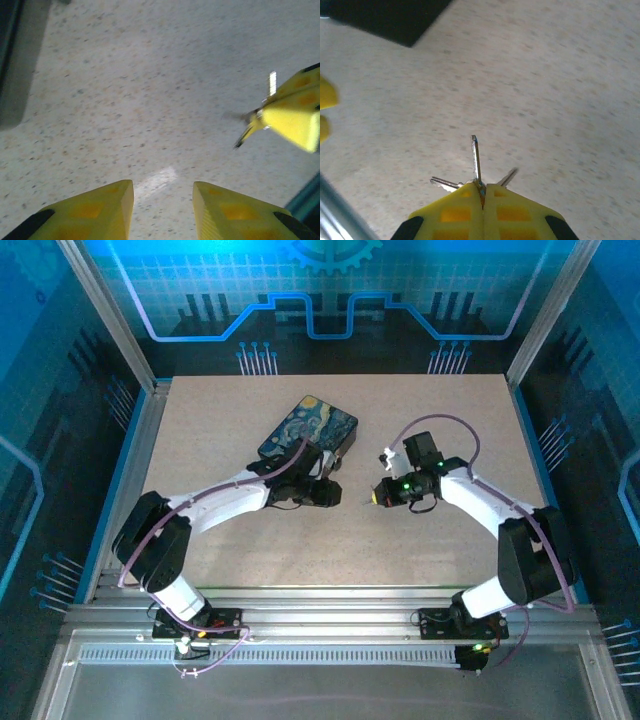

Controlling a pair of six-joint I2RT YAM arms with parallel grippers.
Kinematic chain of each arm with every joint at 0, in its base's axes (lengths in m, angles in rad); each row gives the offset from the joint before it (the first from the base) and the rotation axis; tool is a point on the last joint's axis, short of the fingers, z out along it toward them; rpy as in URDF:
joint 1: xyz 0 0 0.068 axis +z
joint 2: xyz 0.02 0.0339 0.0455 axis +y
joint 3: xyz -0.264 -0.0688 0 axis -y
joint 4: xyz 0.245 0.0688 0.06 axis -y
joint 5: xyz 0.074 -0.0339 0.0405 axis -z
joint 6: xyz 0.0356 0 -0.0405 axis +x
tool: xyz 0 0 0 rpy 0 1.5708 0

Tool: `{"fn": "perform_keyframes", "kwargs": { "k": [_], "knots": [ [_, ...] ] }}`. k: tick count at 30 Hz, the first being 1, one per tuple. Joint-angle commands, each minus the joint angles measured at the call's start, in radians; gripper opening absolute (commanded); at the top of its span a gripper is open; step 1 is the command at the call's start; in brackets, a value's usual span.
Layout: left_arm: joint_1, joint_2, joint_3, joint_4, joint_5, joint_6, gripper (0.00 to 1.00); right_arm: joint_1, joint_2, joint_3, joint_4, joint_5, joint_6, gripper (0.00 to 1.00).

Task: Unlock the padlock with the key

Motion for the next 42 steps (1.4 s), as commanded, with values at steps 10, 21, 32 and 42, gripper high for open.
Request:
{"fn": "perform_keyframes", "kwargs": {
  "k": [10, 21, 32, 42],
  "knots": [
    [0.036, -0.027, -0.089, 0.206, 0.22, -0.098, 0.35, 0.07, 0.048, 0.078, 0.065, -0.152, 0.081, 0.0],
    [0.035, 0.015, -0.098, 0.268, 0.252, -0.14, 0.31, 0.07, 0.061, 0.085, 0.09, -0.176, 0.123, 0.0],
    [0.047, 0.037, -0.105, 0.263, 0.252, -0.143, 0.29, 0.072, 0.076, 0.097, 0.091, -0.177, 0.135, 0.0],
    [0.048, 0.046, -0.104, 0.279, 0.278, -0.155, 0.15, 0.075, 0.085, 0.104, 0.1, -0.173, 0.143, 0.0]
  ]
}}
